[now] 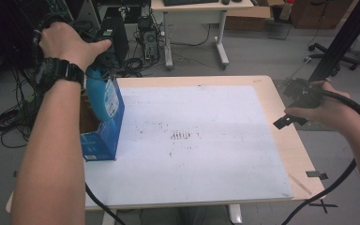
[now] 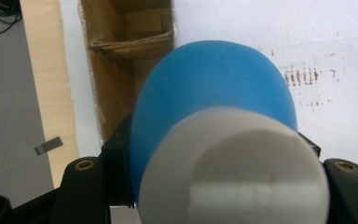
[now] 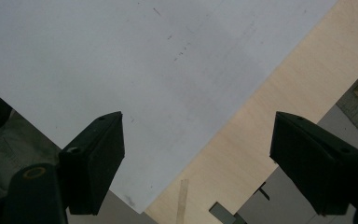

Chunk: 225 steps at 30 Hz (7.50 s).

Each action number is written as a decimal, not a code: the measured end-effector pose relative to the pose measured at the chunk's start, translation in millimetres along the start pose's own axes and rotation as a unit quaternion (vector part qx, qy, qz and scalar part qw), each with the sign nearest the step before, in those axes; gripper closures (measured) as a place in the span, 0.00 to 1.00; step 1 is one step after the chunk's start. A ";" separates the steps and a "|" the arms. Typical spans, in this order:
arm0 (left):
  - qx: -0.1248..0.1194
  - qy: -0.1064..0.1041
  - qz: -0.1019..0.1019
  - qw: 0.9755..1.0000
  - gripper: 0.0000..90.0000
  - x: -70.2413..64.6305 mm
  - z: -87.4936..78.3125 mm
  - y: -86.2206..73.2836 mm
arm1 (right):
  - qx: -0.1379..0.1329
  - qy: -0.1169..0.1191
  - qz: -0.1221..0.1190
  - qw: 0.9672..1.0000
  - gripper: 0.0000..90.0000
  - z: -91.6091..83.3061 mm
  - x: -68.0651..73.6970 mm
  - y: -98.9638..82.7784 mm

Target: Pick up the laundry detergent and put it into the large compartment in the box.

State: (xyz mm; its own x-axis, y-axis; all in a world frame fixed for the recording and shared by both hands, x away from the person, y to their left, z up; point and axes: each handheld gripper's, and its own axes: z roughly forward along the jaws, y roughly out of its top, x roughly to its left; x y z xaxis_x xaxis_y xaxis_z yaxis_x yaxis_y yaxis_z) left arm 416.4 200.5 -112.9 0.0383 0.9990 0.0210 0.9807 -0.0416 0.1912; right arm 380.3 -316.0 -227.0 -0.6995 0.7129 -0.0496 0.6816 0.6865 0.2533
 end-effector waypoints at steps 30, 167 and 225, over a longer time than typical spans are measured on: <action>-0.007 0.025 -0.037 0.999 0.42 39.1 -4.4 -5.1 | 0.007 -0.002 0.003 1.000 0.19 1.7 -0.8 1.7; 0.074 0.003 -0.046 0.996 0.42 57.2 168.5 -14.7 | 0.035 0.004 -0.001 0.999 0.19 25.5 6.3 9.5; 0.065 0.033 -0.033 0.997 0.24 52.9 153.8 -13.4 | 0.035 0.008 0.001 0.999 0.19 29.3 6.3 6.0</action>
State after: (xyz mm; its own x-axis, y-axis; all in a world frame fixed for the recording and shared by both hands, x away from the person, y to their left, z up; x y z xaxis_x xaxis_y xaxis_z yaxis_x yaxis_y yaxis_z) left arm 434.8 256.0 -265.4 -0.0354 0.9963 0.0777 0.9974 0.0304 0.0647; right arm 386.2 -303.1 -254.1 -0.7016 0.7118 -0.0332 0.6957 0.6943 0.1842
